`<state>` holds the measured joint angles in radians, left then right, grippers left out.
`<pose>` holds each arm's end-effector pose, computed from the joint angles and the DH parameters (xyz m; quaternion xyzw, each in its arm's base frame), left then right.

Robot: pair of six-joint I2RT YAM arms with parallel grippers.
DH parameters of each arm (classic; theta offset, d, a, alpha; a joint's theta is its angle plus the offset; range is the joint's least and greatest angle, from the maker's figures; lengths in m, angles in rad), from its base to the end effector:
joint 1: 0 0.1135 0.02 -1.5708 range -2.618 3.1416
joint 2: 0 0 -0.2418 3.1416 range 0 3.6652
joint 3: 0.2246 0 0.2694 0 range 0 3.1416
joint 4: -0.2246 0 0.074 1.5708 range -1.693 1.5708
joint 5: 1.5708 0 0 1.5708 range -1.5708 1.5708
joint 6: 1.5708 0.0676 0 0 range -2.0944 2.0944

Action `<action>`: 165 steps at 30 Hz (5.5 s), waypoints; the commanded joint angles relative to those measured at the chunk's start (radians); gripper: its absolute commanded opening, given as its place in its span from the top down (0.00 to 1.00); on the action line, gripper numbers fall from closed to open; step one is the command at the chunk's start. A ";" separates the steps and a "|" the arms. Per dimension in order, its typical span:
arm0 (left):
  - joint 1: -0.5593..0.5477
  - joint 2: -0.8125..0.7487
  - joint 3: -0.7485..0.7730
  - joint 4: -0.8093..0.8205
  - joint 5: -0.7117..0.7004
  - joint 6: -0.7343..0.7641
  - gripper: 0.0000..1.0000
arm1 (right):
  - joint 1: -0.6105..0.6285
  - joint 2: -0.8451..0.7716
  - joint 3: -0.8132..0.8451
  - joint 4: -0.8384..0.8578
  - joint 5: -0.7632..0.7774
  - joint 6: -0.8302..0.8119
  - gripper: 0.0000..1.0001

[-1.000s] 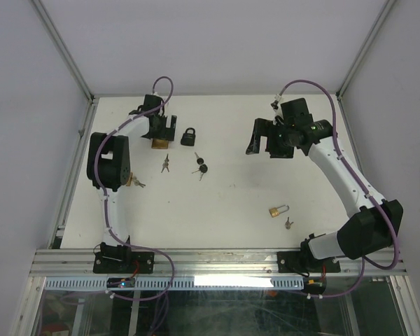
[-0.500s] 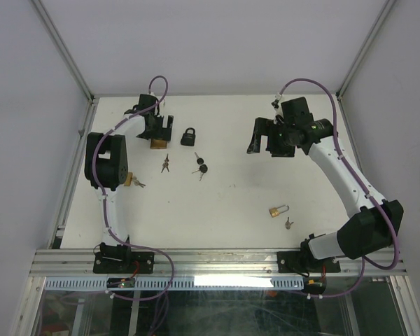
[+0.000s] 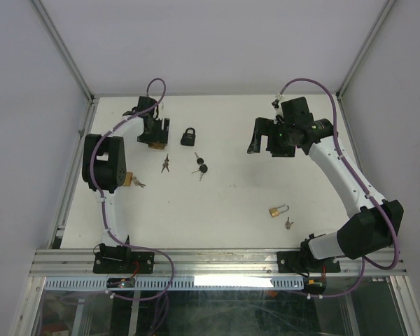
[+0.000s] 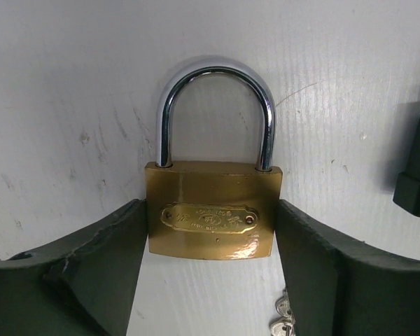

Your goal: Unlock with the key

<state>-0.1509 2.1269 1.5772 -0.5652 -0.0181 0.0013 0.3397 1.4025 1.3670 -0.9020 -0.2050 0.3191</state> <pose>0.4602 -0.0687 0.1057 0.0720 0.9714 -0.0081 0.2260 0.3038 0.1219 0.2895 -0.0416 0.9449 0.1922 0.2616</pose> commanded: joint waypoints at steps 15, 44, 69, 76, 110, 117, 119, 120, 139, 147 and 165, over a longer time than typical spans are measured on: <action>-0.006 -0.156 -0.098 0.056 0.101 0.060 1.00 | 0.005 -0.022 0.063 0.063 -0.085 -0.022 0.00; -0.208 -0.936 -0.636 0.763 0.676 0.298 1.00 | 0.263 0.237 0.327 0.564 -0.248 0.197 0.28; -0.236 -0.825 -0.602 0.593 0.556 0.110 0.15 | 0.337 0.113 0.213 0.297 0.267 0.146 1.00; -0.196 -0.692 -0.572 0.409 0.245 -0.151 0.13 | 0.472 0.035 -0.056 0.269 0.749 0.169 1.00; -0.115 -0.363 -0.472 0.321 0.005 -0.068 0.14 | 0.523 0.026 -0.271 0.303 0.832 0.332 0.25; -0.115 -0.328 -0.469 0.296 0.001 -0.077 0.31 | 0.522 0.001 -0.206 0.271 0.830 0.290 0.18; -0.115 -0.326 -0.467 0.290 0.006 -0.082 0.39 | 0.522 -0.012 -0.193 0.264 0.829 0.282 0.18; -0.115 -0.327 -0.468 0.291 0.007 -0.083 0.43 | 0.522 -0.018 -0.189 0.262 0.832 0.280 0.18; -0.115 -0.485 -0.504 0.236 0.086 -0.060 1.00 | 0.418 -0.163 -0.110 0.440 0.488 0.040 0.17; -0.116 -0.835 -0.680 0.443 0.390 -0.027 1.00 | 0.345 -0.081 -0.026 0.713 -0.291 0.034 0.17; -0.219 -1.188 -0.711 0.871 0.616 -0.052 1.00 | 0.360 0.025 -0.018 1.132 -0.319 0.372 0.39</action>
<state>-0.3420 0.9646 0.8738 0.1932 0.5732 -0.0689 0.6689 1.4391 1.3201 0.0925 -0.5716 0.6388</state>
